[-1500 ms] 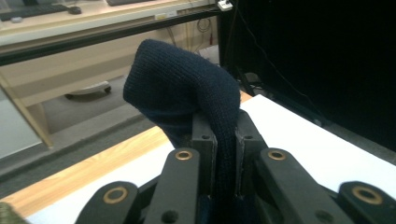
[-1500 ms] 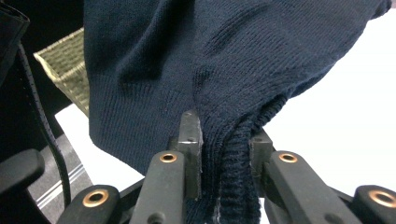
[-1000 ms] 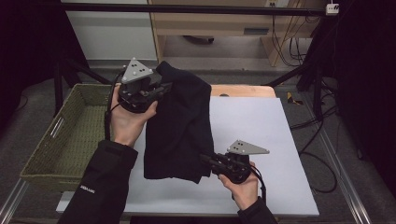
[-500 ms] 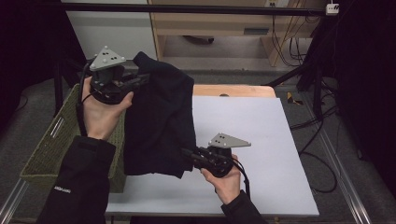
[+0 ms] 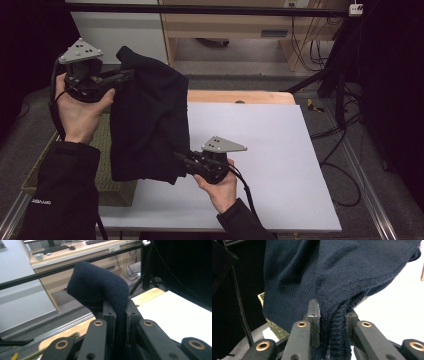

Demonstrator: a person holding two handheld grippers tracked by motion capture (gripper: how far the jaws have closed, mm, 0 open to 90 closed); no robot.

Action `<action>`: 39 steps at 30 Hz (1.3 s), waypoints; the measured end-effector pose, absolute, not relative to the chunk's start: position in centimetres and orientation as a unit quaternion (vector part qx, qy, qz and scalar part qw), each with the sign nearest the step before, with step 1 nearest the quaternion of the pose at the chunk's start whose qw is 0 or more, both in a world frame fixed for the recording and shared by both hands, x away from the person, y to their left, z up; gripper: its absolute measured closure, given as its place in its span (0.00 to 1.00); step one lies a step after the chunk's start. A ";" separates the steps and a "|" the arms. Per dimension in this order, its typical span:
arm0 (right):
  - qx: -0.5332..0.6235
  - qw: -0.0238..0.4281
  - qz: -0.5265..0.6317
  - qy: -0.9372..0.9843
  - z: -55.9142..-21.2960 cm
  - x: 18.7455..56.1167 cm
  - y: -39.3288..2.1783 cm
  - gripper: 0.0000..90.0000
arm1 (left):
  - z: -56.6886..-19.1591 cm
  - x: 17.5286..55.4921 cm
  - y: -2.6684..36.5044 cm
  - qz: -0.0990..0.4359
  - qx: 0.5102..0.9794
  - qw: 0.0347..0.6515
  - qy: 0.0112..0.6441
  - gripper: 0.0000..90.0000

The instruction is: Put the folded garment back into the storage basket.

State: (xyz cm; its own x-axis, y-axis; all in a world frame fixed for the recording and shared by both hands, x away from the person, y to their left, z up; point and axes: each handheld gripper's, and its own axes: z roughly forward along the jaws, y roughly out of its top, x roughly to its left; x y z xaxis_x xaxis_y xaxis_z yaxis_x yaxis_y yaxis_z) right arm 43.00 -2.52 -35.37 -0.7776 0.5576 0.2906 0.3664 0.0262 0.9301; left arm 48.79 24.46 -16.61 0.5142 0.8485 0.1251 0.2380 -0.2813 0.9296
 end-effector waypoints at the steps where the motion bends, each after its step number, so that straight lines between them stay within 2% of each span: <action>1: 0.322 0.078 0.618 0.713 -35.3 43.1 -2.1 0.83 | -16.5 48.8 24.8 0.328 0.731 0.467 0.374 0.91; 21: 0.299 0.074 0.636 0.708 -35.2 43.8 5.8 0.83 | -15.9 49.5 31.3 0.360 0.720 0.436 0.402 0.91; 39: 0.297 0.073 0.622 0.721 -36.4 44.9 12.8 0.83 | -17.8 50.7 37.0 0.353 0.723 0.416 0.424 0.91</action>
State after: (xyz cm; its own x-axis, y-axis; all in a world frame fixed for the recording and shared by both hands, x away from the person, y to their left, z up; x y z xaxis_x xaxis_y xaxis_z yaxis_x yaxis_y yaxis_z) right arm 44.88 12.78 -36.40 -0.8125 0.5194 0.2646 0.3382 0.0504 0.9397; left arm 50.75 37.03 -17.75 0.3918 0.9066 0.1570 0.3195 -0.2941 0.9008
